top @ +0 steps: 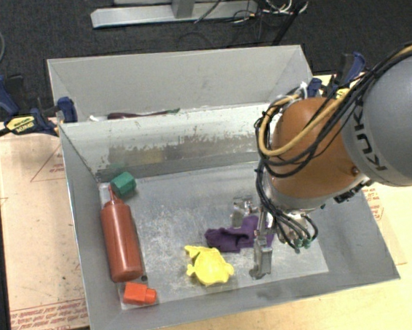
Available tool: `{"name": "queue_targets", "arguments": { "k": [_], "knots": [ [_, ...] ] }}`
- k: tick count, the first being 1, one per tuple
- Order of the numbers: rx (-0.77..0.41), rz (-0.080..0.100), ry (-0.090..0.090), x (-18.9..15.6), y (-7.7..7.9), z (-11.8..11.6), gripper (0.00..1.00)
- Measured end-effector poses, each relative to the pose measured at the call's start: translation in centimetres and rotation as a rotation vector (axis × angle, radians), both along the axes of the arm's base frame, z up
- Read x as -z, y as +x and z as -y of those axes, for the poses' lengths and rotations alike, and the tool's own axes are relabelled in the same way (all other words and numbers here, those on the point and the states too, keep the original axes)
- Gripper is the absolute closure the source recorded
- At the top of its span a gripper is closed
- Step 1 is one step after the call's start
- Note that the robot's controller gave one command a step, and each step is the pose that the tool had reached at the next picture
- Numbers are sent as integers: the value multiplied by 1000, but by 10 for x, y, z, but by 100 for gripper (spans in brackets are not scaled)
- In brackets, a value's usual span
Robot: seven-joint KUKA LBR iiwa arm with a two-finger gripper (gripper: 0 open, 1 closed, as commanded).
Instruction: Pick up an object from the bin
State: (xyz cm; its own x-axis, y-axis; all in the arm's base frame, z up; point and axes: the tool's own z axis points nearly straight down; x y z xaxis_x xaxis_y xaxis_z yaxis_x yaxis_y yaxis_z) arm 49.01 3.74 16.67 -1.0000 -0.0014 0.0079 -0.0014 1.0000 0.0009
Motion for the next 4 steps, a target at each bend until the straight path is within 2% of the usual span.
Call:
{"name": "queue_targets", "arguments": {
  "k": [1,2,3,4],
  "knots": [
    [1,8,0,-4,2,0,0],
    [10,15,2,35,25,2,0],
    [-762,11,4,75,48,17,100],
    [-760,10,5,76,48,17,100]
  ]
}}
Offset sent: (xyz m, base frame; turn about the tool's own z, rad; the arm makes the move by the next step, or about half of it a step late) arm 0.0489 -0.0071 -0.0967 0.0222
